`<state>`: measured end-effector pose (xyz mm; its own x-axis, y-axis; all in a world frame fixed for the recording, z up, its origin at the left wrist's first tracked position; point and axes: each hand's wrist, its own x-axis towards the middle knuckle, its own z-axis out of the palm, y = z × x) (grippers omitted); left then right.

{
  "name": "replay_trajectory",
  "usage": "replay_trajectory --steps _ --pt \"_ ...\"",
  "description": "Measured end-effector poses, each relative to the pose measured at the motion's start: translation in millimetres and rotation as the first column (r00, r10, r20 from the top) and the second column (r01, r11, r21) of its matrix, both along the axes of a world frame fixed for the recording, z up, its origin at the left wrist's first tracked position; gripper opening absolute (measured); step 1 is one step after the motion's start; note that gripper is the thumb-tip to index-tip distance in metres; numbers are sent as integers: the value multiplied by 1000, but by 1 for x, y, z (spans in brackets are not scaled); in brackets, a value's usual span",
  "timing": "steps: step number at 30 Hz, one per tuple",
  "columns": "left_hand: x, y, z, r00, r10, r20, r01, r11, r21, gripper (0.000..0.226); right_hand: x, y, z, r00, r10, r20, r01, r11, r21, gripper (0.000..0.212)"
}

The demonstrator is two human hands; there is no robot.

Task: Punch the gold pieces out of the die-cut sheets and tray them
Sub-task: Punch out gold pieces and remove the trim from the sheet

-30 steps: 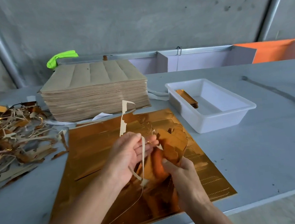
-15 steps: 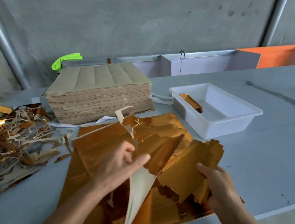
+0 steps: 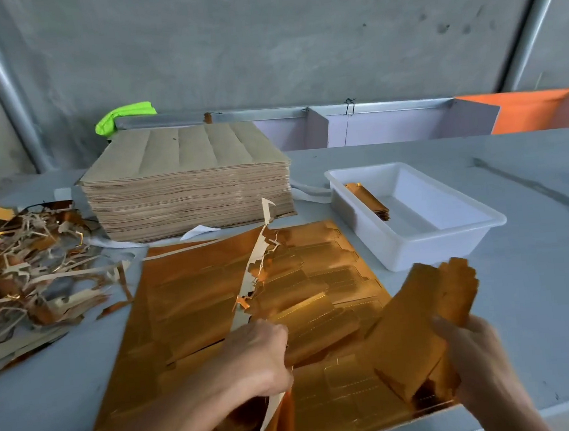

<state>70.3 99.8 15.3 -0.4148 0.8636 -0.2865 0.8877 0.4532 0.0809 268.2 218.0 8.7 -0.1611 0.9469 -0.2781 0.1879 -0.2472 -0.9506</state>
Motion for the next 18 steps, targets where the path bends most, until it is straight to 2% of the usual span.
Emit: replay_trajectory --steps 3,6,10,14,18 --pt "5 5 -1 992 -57 -110 57 998 -9 26 -16 -9 -5 998 62 -3 -62 998 -26 6" --pt "5 4 -4 970 -177 -166 177 984 -14 21 -27 -12 -10 998 69 -2 -69 997 -24 18" --pt "-4 -3 -11 957 -267 -109 274 960 52 17 -28 -11 -11 996 83 19 -83 997 11 22" --pt "-25 -13 -12 973 -225 -39 229 964 136 12 -22 -10 -13 995 94 44 -95 995 27 25" --pt "-31 -19 -4 988 -152 -9 147 931 335 8 -30 -11 -20 988 82 133 -99 987 128 26"
